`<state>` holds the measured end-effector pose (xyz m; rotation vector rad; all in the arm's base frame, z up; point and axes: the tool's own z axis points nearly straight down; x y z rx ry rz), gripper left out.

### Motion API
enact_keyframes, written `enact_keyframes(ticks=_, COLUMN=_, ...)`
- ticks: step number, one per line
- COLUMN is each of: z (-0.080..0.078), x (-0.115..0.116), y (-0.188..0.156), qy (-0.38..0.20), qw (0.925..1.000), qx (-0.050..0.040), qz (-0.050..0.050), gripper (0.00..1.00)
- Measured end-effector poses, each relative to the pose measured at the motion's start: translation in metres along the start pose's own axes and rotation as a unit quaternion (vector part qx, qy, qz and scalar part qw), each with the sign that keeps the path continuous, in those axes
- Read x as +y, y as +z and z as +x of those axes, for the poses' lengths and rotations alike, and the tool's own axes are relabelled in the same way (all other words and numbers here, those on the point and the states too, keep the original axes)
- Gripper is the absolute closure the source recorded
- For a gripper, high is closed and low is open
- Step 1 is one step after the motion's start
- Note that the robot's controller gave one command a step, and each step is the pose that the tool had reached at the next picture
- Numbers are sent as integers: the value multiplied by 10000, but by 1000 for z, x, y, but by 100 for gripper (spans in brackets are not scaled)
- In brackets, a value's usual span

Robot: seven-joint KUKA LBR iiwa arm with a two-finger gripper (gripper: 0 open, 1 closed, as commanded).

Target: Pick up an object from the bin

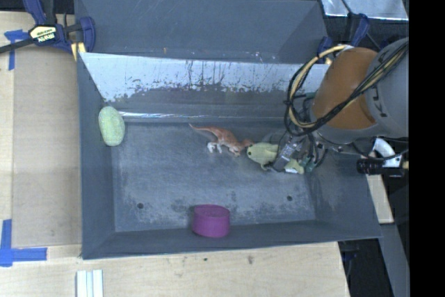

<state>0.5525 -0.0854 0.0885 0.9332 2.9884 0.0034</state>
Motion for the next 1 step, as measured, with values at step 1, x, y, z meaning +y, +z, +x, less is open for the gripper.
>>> enact_keyframes(ticks=1, z=-1, x=0, y=-11, qy=-4, qw=10000, qx=17, qz=10, gripper=100)
